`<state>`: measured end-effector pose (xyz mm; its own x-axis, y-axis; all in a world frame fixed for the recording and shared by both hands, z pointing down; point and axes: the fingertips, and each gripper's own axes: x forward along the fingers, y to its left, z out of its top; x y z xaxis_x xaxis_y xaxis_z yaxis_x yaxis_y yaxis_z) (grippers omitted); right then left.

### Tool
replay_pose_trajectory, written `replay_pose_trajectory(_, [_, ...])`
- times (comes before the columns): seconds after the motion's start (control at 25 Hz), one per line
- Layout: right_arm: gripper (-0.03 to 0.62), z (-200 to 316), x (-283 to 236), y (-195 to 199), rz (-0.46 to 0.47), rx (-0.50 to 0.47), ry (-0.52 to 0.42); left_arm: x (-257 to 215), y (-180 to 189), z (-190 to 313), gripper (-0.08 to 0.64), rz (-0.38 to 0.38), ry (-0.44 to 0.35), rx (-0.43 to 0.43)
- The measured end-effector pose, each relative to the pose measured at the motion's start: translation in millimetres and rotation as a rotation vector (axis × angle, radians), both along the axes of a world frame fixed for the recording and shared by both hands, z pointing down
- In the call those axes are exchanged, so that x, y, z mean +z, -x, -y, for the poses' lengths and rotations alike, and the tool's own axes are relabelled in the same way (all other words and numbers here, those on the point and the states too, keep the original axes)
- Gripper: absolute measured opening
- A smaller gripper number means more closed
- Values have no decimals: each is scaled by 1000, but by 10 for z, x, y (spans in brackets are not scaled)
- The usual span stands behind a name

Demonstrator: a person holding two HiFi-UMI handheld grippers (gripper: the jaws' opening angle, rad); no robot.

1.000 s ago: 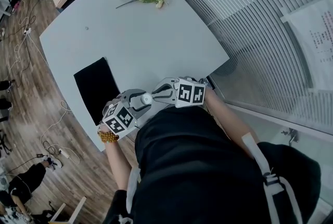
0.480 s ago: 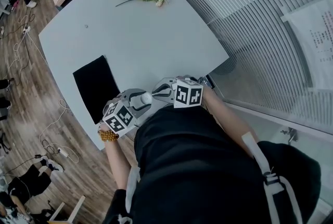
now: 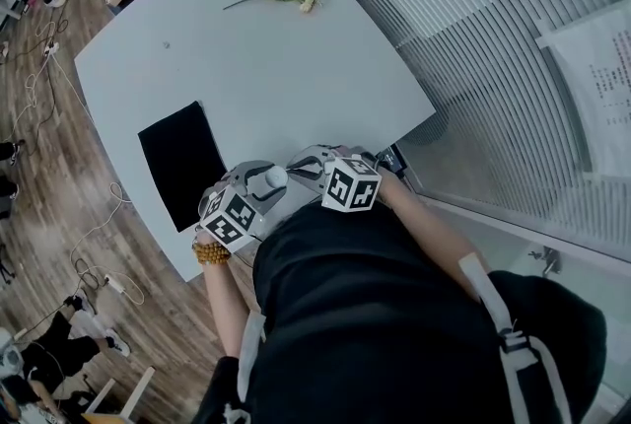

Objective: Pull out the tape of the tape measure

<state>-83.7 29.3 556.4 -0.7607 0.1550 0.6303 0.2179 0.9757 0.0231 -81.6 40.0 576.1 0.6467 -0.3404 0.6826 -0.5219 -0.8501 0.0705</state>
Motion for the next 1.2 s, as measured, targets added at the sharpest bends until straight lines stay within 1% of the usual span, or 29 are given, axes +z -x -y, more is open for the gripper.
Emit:
replay_pose_trajectory(0.12, [5,106,28,44,7,69,-42,54,41,102,225,21,-14,-73])
replay_pose_trajectory(0.24, [5,195,55,82,19,126,-60,107,70,184,225,55,-21,-136])
replay_pose_trajectory(0.32, [5,248,84,91,25,167,-68,138,80,225,225,59,-18,-176])
replay_pose_trajectory(0.44, [5,322,116,82,32,237,-67,165,75,275,225,37,-8,-229])
replay_pose_trajectory(0.56, [5,395,144,52,34,312,-44,171,50,326,225,-3,1,-273])
replay_pose_trajectory(0.64, [5,452,167,23,30,354,-39,185,39,355,225,-16,7,-298])
replay_pose_trajectory(0.76, [5,524,189,3,22,397,-41,203,46,369,225,-7,19,-315])
replay_pose_trajectory(1.04, [5,742,219,-91,11,522,-29,216,29,337,225,5,30,-304])
replay_pose_trajectory(1.2, [5,779,224,-129,3,537,-44,205,5,336,225,-3,28,-291])
